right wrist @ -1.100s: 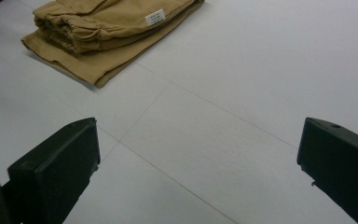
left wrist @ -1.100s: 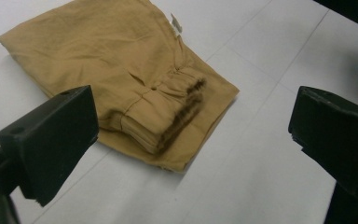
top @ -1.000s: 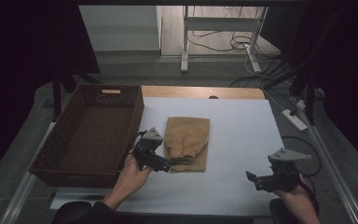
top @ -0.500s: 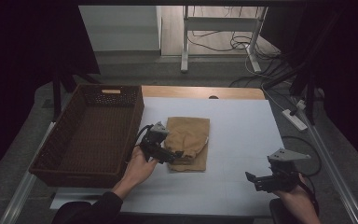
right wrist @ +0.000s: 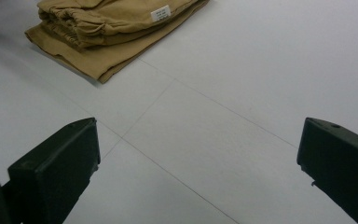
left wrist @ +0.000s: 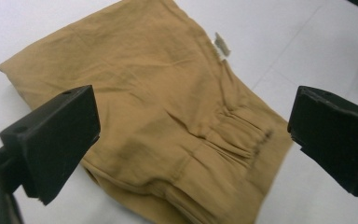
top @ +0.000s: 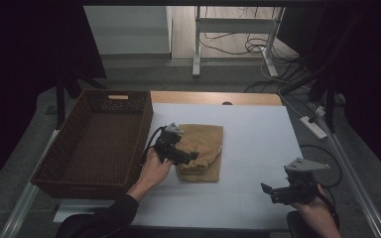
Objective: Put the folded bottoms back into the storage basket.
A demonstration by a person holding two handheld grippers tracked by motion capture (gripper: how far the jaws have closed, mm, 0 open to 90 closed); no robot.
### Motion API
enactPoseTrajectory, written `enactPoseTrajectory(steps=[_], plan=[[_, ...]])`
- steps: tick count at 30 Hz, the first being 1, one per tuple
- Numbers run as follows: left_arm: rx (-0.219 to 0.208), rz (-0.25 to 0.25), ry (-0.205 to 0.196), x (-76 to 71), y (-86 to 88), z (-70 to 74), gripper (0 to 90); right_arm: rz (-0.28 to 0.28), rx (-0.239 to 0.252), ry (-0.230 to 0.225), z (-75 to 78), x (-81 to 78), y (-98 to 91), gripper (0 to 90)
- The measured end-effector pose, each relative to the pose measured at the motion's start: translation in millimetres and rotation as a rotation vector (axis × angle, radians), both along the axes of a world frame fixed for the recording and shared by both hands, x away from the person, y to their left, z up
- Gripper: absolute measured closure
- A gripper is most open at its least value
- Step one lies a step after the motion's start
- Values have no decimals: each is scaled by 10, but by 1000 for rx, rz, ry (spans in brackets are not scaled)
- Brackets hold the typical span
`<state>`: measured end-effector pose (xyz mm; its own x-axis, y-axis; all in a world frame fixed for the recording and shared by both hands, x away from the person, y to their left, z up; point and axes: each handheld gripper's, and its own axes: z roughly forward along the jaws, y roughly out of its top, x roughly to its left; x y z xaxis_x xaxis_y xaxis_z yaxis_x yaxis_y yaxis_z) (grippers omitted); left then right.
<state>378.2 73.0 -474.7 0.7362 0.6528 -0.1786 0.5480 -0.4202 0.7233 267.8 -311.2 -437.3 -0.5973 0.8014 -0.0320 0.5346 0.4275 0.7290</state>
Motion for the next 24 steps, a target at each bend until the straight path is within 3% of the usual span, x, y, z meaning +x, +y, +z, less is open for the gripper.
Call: enactPoseTrajectory(steps=[13, 18, 24], plan=[[32, 26, -17, 276, -13, -152, 14, 10, -6, 1, -4, 0, 6, 0], [60, 62, -20, 391, -3, -163, 13, 13, -8, 2, -6, 0, 12, 0], [45, 97, -7, 476, -9, -181, 12, 14, -8, 3, -6, 1, 13, 0]])
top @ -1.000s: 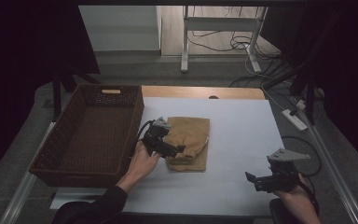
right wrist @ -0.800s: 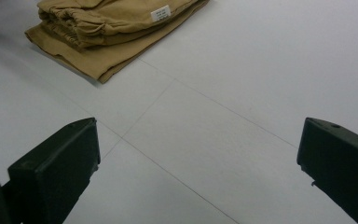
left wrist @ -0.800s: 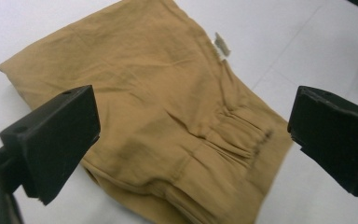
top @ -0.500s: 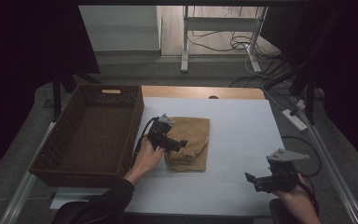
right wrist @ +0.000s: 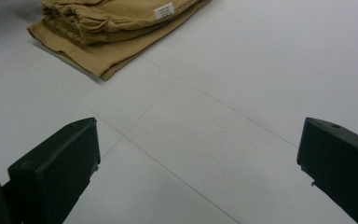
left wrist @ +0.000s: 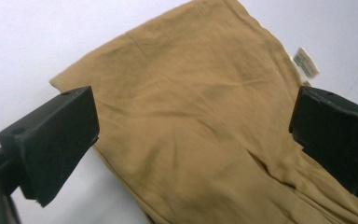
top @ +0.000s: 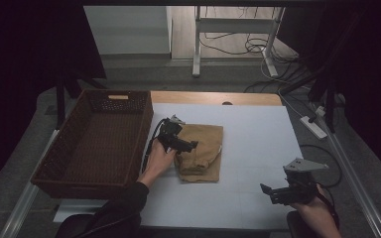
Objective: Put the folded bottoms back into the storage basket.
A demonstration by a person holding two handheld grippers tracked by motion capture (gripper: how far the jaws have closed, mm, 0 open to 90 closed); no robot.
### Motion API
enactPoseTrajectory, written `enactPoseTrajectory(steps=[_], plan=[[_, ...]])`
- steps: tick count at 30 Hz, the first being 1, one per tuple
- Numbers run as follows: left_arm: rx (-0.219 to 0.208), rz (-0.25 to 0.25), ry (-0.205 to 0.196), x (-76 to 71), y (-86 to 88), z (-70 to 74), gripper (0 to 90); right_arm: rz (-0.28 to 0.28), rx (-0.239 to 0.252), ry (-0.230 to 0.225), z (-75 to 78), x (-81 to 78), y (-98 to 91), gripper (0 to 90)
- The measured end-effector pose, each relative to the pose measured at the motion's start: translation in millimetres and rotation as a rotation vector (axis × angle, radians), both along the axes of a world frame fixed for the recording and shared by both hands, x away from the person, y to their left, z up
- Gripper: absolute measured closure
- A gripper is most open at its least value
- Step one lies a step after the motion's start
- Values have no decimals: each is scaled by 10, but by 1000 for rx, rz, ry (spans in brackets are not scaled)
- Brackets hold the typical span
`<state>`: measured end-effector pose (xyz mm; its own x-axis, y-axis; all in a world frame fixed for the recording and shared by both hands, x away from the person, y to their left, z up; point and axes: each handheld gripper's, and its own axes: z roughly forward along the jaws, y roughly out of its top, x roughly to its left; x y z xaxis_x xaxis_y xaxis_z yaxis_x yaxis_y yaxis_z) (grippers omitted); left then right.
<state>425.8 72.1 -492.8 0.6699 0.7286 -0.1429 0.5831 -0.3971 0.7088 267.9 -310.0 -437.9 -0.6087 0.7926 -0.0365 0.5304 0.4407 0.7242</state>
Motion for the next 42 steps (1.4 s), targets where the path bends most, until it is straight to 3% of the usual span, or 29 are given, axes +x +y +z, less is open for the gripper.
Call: enactPoseTrajectory(steps=[6, 10, 17, 22, 32, 34, 36, 42], plan=[[-19, 17, 17, 90, -8, -46, 12, 1, 1, 2, -1, 2, -1, 0], [24, 40, 23, 179, -17, -102, 12, 2, 2, 3, 0, 3, -4, 0], [59, 86, 29, 303, 35, -119, 14, 4, 0, 5, -1, 3, 0, 0], [51, 136, 53, 456, 103, -158, 21, 6, 1, 7, -2, 5, -1, 0], [49, 220, 71, 606, 171, -214, 19, 9, 1, 9, -3, 6, -1, 0], [63, 235, 80, 634, 172, -241, 22, 11, 0, 9, -3, 5, 0, 0], [118, 255, 93, 675, 170, -292, 26, 12, 0, 9, -3, 5, 0, 0], [163, 242, 133, 725, 131, -407, 31, 13, -3, 9, -3, 6, 1, 0]])
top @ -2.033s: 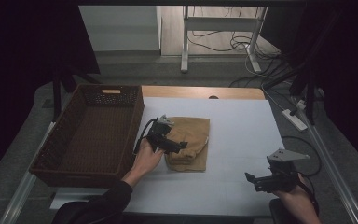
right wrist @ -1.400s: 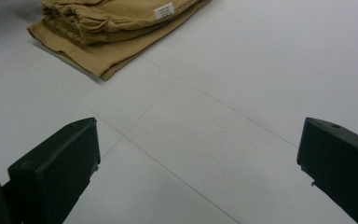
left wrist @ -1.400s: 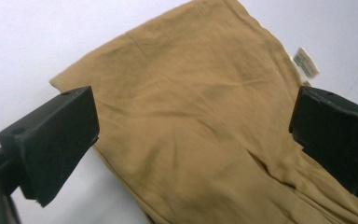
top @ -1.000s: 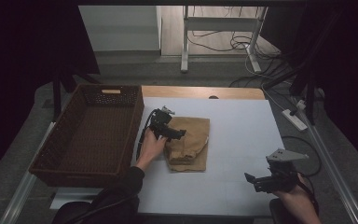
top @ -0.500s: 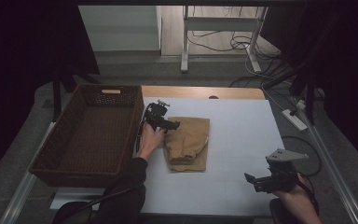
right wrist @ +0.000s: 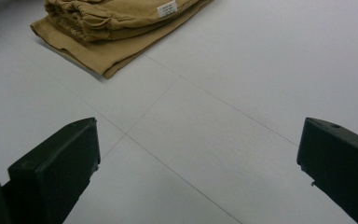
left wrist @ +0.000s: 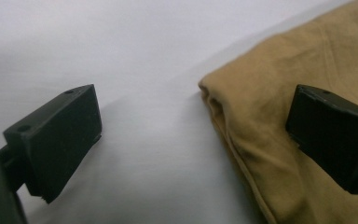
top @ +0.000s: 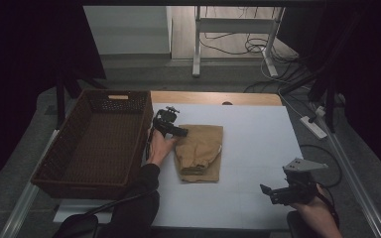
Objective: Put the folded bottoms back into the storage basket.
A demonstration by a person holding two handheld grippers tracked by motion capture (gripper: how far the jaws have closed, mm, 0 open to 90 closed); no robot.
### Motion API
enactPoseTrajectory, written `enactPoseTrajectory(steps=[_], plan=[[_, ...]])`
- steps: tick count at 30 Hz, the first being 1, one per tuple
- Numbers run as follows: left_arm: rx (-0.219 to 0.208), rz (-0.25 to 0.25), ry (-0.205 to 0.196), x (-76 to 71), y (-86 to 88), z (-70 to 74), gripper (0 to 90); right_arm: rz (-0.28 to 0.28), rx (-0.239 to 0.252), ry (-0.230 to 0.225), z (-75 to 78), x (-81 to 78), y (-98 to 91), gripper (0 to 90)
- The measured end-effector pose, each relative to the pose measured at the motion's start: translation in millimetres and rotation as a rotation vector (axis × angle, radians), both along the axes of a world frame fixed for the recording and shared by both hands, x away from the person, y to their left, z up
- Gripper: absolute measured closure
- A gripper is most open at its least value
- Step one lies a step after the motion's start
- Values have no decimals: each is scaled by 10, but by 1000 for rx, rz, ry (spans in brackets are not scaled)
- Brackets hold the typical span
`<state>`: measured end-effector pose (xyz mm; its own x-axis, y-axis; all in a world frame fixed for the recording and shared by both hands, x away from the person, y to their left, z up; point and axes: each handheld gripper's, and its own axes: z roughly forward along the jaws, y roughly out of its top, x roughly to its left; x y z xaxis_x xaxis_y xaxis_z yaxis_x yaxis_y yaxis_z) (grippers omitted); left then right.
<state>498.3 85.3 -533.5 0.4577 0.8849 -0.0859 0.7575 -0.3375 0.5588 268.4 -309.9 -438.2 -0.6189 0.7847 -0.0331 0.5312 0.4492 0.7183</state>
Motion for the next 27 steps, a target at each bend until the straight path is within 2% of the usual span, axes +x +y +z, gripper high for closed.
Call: enactPoseTrajectory(steps=[6, 8, 9, 10, 11, 12, 13, 14, 15, 16, 19, 20, 21, 23, 26, 27], plan=[[3, -17, -7, -18, -19, -11, 45, 2, -3, -3, -1, -3, 4, 0], [-6, -53, -15, -42, -26, 12, 132, 4, -7, -5, -1, -5, 6, 0], [-6, -53, -15, -42, -26, 12, 176, 4, -7, -5, -1, -5, 6, 0], [-11, -65, -18, -52, -29, 20, 176, 5, -8, -6, -1, -6, 7, 0], [-16, -78, -19, -61, -32, 27, 222, 4, -9, -5, -2, -6, 9, 0], [-22, -91, -20, -70, -36, 34, 319, 4, -14, -4, -1, -6, 11, 0], [-28, -101, -21, -81, -42, 40, 319, 4, -14, -4, -1, -6, 11, 0], [-42, -121, -21, -101, -52, 49, 423, 6, -15, -4, -1, -6, 13, 0], [-42, -121, -21, -101, -52, 49, 477, 6, -15, -4, -1, -6, 13, 0], [-50, -126, -17, -110, -58, 52, 477, 7, -16, -4, -2, -6, 13, 0], [-75, -128, -11, -133, -64, 53, 585, 12, -11, 0, -3, -3, 14, 0], [-104, -140, -12, -152, -64, 40, 673, 18, -9, -1, -2, -4, 13, 9], [-104, -140, -12, -152, -64, 40, 720, 18, -9, -1, -2, -4, 13, 9], [-123, -142, -39, -193, -60, 10, 747, 27, -1, -2, 2, -8, 10, 10], [-161, -137, -52, -206, -25, -25, 753, 33, 1, -7, 6, -14, 11, 9], [-161, -137, -52, -206, -25, -25, 753, 33, 1, -7, 6, -14, 11, 9]])
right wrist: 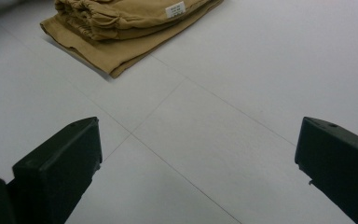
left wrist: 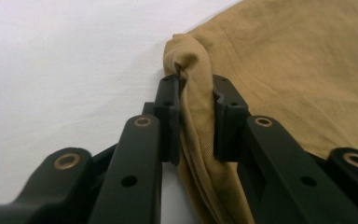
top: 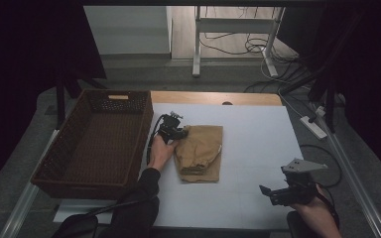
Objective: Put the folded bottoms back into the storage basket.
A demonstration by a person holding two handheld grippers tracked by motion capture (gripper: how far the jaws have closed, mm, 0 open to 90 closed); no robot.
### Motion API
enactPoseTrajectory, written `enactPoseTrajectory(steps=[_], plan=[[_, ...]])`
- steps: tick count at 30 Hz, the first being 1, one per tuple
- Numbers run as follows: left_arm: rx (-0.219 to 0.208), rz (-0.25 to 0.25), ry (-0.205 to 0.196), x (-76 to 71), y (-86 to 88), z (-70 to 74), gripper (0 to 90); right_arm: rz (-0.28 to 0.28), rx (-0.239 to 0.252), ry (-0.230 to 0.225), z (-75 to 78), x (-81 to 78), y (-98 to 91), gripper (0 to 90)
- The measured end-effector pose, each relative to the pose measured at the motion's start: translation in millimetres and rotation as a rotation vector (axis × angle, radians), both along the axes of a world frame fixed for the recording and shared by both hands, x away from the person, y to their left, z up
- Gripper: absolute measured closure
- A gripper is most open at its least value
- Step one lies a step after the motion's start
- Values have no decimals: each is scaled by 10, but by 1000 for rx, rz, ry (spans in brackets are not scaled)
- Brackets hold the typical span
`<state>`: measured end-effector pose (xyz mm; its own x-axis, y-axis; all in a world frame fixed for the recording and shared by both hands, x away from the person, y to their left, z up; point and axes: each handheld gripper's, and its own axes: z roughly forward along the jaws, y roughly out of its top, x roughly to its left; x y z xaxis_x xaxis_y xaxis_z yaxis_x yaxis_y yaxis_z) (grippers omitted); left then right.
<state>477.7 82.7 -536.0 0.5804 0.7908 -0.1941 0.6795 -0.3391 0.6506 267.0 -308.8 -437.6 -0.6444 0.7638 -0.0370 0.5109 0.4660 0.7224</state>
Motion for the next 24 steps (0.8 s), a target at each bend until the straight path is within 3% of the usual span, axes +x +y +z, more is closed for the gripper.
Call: enactPoseTrajectory(steps=[3, 10, 13, 17, 24], plan=[[-23, 3, -14, -17, 18, -27, 753, 6, 4, -5, 3, -4, 0, 9], [14, 4, -56, -61, -16, -28, 752, -1, 25, -12, 15, -11, -16, 9], [22, 9, -70, -82, -28, -33, 753, 24, 53, -17, 22, -15, 10, 9], [16, 11, -70, -84, -24, -37, 752, 68, 53, -33, 19, -14, 60, 9], [-11, 22, -63, -90, -3, -53, 752, 89, 82, -32, 23, 9, 140, 9]])
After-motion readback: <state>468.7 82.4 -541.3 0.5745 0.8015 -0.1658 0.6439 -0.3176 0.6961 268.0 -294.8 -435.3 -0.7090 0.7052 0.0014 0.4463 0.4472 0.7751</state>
